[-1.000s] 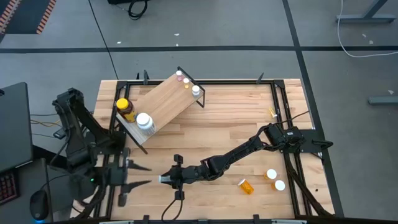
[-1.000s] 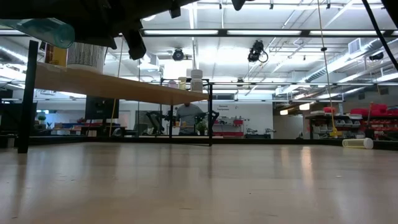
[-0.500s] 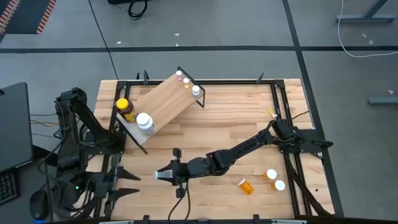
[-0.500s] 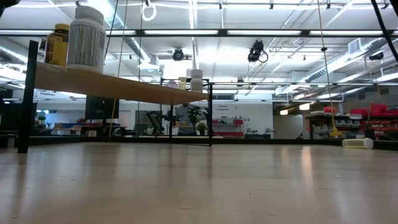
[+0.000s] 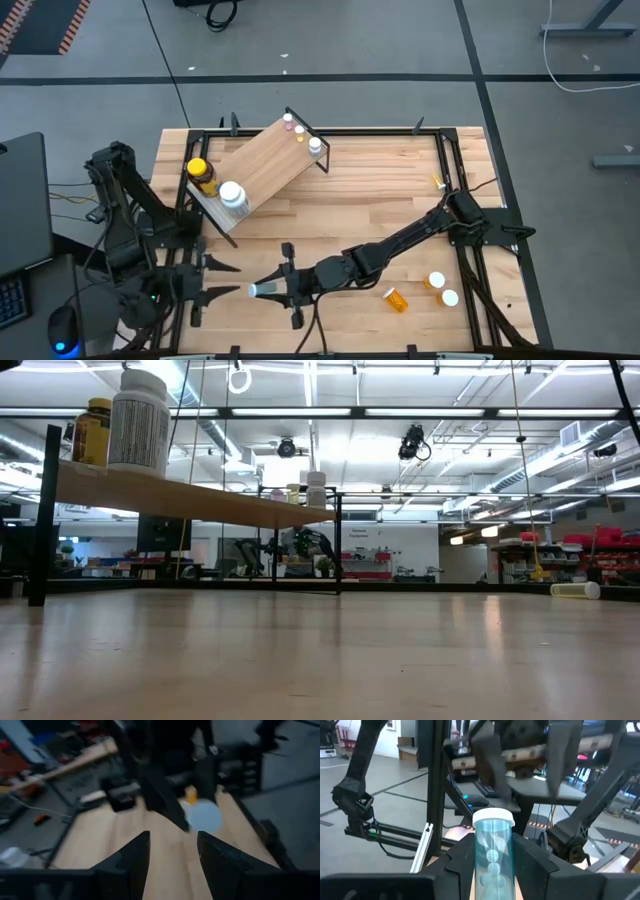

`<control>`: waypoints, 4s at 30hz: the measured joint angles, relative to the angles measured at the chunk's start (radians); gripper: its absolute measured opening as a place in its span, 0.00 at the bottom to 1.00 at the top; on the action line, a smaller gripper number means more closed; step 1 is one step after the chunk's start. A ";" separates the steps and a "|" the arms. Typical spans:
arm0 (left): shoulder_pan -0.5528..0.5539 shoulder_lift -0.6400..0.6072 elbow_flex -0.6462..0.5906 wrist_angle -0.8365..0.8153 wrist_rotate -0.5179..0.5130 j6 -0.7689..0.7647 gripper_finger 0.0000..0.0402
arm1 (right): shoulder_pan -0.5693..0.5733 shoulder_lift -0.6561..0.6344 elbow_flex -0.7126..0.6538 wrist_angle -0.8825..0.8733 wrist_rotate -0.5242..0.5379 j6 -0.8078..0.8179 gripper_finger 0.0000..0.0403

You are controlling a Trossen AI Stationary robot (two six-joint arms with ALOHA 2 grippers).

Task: Pick and place medicine bottles onto shelf by color
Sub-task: Put the blue pill bottle on the shelf

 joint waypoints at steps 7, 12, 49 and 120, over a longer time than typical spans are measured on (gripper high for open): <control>0.041 0.063 0.000 0.000 0.124 0.060 0.43 | -0.002 0.000 0.000 0.078 0.014 -0.023 0.32; 0.067 0.081 0.000 0.056 0.121 0.157 0.43 | 0.001 0.000 0.000 0.072 0.013 -0.023 0.32; 0.075 0.081 0.000 0.153 0.064 0.248 0.43 | 0.020 0.002 0.000 -0.006 0.031 0.019 0.32; -0.070 0.071 0.000 0.325 -0.371 0.162 0.43 | -0.033 0.003 0.000 -0.165 0.095 0.064 0.32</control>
